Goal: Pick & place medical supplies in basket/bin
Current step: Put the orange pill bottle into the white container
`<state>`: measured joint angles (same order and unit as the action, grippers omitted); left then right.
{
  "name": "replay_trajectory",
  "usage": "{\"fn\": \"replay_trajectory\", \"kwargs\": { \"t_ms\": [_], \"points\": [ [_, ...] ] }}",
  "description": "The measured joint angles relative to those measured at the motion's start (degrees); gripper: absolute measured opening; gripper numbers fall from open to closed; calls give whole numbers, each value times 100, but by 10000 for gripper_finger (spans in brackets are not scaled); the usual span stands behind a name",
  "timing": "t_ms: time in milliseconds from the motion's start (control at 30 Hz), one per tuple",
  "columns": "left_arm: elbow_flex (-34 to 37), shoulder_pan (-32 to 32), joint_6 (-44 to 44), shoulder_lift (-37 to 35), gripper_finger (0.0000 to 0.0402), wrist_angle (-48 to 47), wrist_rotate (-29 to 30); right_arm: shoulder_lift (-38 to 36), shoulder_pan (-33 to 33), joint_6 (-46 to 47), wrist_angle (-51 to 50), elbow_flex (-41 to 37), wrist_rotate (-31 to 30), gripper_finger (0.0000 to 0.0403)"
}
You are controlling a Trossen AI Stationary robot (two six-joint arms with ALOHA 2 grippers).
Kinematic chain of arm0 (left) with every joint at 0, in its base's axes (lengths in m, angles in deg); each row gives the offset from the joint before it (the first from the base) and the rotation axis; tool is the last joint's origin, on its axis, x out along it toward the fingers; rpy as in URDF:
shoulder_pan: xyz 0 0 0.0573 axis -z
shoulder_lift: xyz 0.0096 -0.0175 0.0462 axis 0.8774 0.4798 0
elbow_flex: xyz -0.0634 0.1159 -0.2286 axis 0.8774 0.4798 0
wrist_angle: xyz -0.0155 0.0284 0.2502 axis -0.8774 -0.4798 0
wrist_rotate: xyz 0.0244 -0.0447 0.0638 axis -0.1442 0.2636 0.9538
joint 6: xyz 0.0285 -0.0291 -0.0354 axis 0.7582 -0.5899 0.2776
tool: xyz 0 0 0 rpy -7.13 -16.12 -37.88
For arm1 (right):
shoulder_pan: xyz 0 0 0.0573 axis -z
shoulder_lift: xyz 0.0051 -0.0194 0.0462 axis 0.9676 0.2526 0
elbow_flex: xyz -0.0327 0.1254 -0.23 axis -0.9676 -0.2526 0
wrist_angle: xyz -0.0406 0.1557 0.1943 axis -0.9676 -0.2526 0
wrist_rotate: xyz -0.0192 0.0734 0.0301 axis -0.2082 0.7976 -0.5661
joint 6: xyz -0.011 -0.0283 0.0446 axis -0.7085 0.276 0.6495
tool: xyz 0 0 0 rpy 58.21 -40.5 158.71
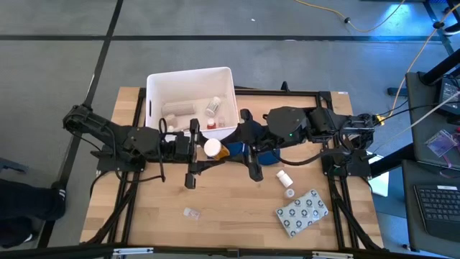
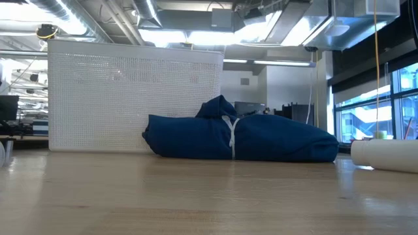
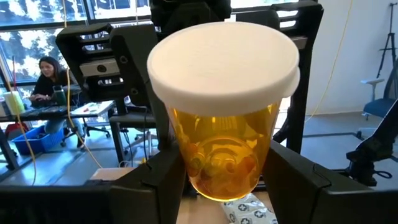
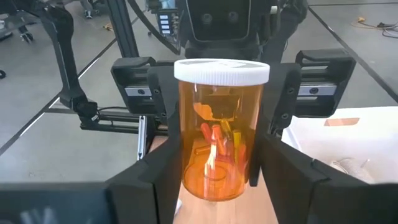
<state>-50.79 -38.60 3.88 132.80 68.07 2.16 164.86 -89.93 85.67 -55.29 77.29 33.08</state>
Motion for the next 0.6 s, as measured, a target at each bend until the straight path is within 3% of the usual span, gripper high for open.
{"fn": "replay_trajectory", "kwargs": {
  "t_ms": [600],
  "points": [
    [0,0,-57,4,214,-91,161,24,8,169,37,0,153,171]
  ]
}}
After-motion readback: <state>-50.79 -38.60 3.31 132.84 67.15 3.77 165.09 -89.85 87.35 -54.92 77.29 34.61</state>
